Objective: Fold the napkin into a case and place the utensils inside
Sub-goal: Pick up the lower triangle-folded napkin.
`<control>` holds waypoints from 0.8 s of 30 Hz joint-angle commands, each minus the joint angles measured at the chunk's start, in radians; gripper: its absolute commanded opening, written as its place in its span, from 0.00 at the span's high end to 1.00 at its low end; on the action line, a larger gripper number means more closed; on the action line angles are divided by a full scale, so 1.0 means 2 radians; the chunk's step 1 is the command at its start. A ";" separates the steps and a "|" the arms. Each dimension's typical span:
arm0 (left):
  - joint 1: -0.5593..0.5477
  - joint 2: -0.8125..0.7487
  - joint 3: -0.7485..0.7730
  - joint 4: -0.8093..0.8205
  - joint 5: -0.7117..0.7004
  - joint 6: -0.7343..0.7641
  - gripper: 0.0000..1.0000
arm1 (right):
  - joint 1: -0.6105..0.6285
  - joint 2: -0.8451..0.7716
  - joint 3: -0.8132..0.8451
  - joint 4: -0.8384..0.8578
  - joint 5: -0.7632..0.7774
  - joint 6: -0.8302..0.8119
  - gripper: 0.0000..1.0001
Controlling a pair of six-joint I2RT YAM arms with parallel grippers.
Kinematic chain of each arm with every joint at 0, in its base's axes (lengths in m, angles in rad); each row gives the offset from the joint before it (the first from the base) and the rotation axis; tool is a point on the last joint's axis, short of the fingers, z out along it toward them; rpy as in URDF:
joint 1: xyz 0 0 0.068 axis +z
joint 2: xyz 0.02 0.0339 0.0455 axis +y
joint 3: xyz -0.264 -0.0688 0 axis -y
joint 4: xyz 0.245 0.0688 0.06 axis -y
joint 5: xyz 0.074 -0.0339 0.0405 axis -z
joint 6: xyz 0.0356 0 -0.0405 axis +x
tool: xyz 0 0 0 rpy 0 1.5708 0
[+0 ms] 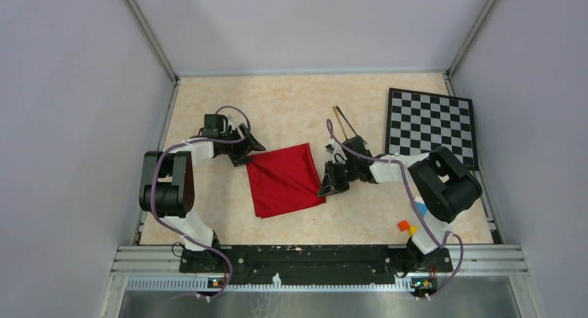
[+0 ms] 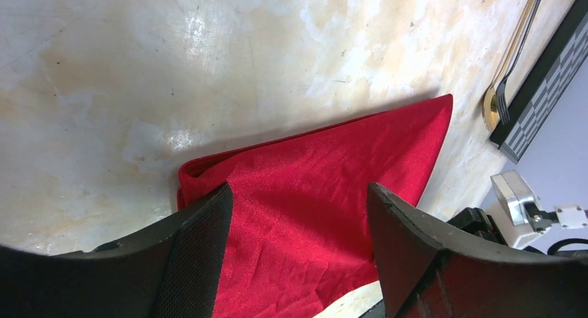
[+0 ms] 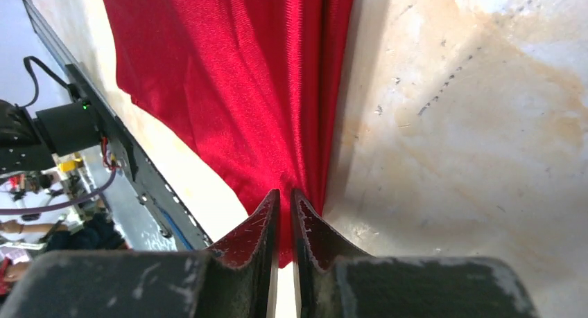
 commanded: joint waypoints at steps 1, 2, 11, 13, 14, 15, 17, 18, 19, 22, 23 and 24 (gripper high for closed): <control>0.001 -0.006 0.003 0.000 -0.025 0.013 0.23 | -0.003 -0.034 -0.010 -0.038 0.081 -0.047 0.89; 0.000 -0.010 0.000 -0.001 -0.027 0.014 0.23 | -0.003 -0.042 -0.010 -0.048 0.100 -0.053 0.89; -0.005 -0.069 -0.023 -0.025 0.007 0.026 0.21 | -0.003 -0.068 0.045 -0.136 0.209 -0.134 0.86; -0.006 -0.100 -0.024 -0.042 0.022 0.035 0.19 | 0.010 -0.090 0.071 -0.154 0.217 -0.137 0.81; -0.005 -0.121 -0.021 -0.053 0.022 0.043 0.18 | 0.024 -0.099 0.089 -0.172 0.248 -0.141 0.77; -0.004 -0.137 -0.014 -0.072 0.012 0.054 0.16 | 0.044 -0.108 0.107 -0.190 0.274 -0.146 0.70; 0.002 -0.161 0.003 -0.107 -0.010 0.076 0.13 | 0.086 -0.115 0.143 -0.221 0.314 -0.151 0.58; 0.007 -0.172 0.011 -0.122 -0.015 0.085 0.12 | 0.107 -0.111 0.162 -0.234 0.328 -0.147 0.53; 0.024 -0.180 0.017 -0.133 -0.016 0.090 0.11 | 0.125 -0.104 0.179 -0.246 0.334 -0.137 0.40; 0.062 -0.200 0.027 -0.145 -0.026 0.100 0.02 | 0.183 -0.065 0.215 -0.251 0.307 -0.090 0.18; 0.074 -0.204 0.030 -0.146 -0.033 0.103 0.01 | 0.201 -0.046 0.229 -0.254 0.297 -0.076 0.17; 0.085 -0.207 0.030 -0.146 -0.041 0.103 0.01 | 0.218 -0.024 0.252 -0.265 0.299 -0.068 0.17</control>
